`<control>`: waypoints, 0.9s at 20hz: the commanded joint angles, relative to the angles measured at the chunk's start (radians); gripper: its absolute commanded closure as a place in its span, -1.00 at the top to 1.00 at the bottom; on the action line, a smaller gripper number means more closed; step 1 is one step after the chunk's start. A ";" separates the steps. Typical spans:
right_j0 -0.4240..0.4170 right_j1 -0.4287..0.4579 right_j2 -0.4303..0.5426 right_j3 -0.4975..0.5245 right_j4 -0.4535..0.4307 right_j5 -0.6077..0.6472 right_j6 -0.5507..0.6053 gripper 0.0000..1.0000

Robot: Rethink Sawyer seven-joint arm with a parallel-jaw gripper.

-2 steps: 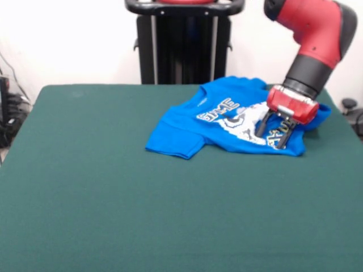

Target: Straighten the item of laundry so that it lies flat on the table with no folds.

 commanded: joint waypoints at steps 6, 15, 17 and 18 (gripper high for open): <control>-0.106 0.010 0.129 -0.062 -0.079 -0.088 0.144 1.00; -0.120 -0.115 0.157 -0.043 -0.106 0.031 0.135 1.00; -0.106 -0.113 0.148 -0.059 -0.073 0.052 0.132 1.00; -0.098 -0.105 0.142 -0.068 -0.053 0.059 0.132 1.00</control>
